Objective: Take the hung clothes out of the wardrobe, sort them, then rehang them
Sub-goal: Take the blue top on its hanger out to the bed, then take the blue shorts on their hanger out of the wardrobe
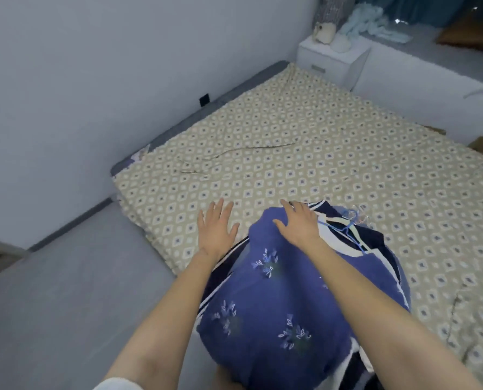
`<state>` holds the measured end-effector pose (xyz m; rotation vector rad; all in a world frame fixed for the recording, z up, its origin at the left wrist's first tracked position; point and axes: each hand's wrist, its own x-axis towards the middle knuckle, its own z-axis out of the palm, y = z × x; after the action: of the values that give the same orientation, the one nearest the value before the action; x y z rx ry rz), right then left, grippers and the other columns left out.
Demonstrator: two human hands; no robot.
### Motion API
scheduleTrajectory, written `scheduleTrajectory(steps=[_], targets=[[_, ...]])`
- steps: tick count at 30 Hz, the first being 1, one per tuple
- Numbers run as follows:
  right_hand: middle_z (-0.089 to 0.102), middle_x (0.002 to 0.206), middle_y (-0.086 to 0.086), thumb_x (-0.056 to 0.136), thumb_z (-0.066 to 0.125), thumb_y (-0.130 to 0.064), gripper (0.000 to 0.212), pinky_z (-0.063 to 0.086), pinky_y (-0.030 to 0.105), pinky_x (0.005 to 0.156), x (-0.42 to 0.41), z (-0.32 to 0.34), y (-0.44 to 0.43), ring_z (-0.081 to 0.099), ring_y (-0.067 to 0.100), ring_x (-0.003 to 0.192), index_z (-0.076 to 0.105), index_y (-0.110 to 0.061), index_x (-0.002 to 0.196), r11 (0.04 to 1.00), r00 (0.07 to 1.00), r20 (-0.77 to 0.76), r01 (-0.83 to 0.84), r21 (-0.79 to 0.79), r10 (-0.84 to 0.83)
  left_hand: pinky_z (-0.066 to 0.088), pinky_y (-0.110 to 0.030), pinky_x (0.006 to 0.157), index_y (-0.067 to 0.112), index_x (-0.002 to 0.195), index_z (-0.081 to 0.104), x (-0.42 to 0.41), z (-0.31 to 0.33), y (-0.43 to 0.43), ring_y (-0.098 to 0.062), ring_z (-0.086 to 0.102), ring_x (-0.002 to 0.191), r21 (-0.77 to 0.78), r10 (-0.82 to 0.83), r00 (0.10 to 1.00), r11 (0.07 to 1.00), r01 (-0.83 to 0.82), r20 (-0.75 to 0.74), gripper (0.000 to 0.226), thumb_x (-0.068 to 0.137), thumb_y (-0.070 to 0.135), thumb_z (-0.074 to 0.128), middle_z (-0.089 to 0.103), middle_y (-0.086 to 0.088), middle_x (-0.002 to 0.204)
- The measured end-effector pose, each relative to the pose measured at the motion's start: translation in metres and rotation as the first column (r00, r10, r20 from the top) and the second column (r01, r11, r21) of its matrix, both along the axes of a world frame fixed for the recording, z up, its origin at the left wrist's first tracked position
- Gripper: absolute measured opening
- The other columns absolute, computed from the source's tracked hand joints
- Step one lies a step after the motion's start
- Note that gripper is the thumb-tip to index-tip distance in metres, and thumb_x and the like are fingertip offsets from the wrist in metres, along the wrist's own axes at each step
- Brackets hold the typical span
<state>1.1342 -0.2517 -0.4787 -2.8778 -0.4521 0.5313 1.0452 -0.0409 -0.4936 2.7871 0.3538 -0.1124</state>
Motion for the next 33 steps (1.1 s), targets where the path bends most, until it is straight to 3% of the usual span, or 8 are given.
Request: scheduleTrajectory(steps=[5, 9, 16, 21, 29, 33], targets=[[0.03, 0.156, 0.008, 0.097, 0.044, -0.053, 0.067, 0.027, 0.046, 0.112, -0.03, 0.043, 0.098, 0.027, 0.029, 0.141, 0.022, -0.024, 0.154, 0.963, 0.96, 0.079, -0.269, 0.019, 0.267, -0.001, -0.048, 0.12, 0.025, 0.155, 0.027, -0.096, 0.039, 0.07, -0.025, 0.012, 0.151, 0.006, 0.281, 0.959, 0.96, -0.282, 0.045, 0.074, 0.09, 0.059, 0.019, 0.02, -0.004, 0.164], [0.029, 0.156, 0.007, 0.097, 0.043, -0.054, 0.069, 0.028, 0.047, 0.111, -0.081, 0.072, 0.185, 0.027, 0.03, 0.142, 0.019, -0.025, 0.155, 0.88, 0.875, 0.118, -0.474, 0.024, 0.469, -0.001, -0.048, 0.119, 0.026, 0.156, 0.021, -0.187, 0.061, 0.123, -0.023, 0.012, 0.151, 0.03, 0.514, 0.853, 0.855, -0.518, 0.092, 0.063, 0.1, 0.048, 0.04, 0.019, -0.002, 0.164], [0.036, 0.153, 0.008, 0.096, 0.048, -0.049, 0.068, 0.031, 0.044, 0.109, -0.226, 0.106, 0.308, 0.033, 0.031, 0.138, 0.023, -0.025, 0.154, 0.613, 0.602, 0.206, -0.79, 0.016, 0.771, 0.003, -0.051, 0.12, 0.026, 0.156, 0.024, -0.365, 0.092, 0.175, -0.023, 0.015, 0.151, 0.054, 0.793, 0.588, 0.588, -0.807, 0.157, 0.063, 0.099, 0.043, 0.048, 0.022, 0.001, 0.163], [0.035, 0.152, 0.009, 0.098, 0.045, -0.049, 0.067, 0.028, 0.043, 0.111, -0.346, 0.124, 0.366, 0.032, 0.031, 0.138, 0.019, -0.025, 0.155, 0.403, 0.398, 0.216, -0.915, 0.02, 0.892, 0.001, -0.05, 0.121, 0.028, 0.157, 0.019, -0.495, 0.102, 0.185, -0.022, 0.008, 0.152, 0.064, 0.892, 0.417, 0.412, -0.909, 0.174, 0.065, 0.1, 0.047, 0.044, 0.016, 0.002, 0.165], [0.042, 0.147, 0.008, 0.099, 0.045, -0.045, 0.059, 0.031, 0.042, 0.109, -0.568, 0.152, 0.411, 0.038, 0.032, 0.133, 0.028, -0.023, 0.152, 0.037, 0.064, 0.269, -0.994, 0.102, 0.961, 0.003, -0.052, 0.121, 0.027, 0.157, 0.019, -0.69, 0.11, 0.176, -0.022, 0.01, 0.152, 0.084, 0.97, 0.171, 0.159, -0.984, 0.17, 0.065, 0.1, 0.048, 0.044, 0.018, 0.003, 0.164], [0.041, 0.147, 0.007, 0.098, 0.047, -0.042, 0.061, 0.031, 0.041, 0.108, -0.667, 0.154, 0.423, 0.038, 0.031, 0.134, 0.027, -0.023, 0.152, -0.072, -0.034, 0.281, -0.99, 0.125, 0.959, 0.003, -0.052, 0.121, 0.026, 0.158, 0.018, -0.783, 0.113, 0.175, -0.022, 0.009, 0.152, 0.089, 0.981, 0.081, 0.066, -0.994, 0.179, 0.066, 0.101, 0.05, 0.041, 0.017, 0.001, 0.165]])
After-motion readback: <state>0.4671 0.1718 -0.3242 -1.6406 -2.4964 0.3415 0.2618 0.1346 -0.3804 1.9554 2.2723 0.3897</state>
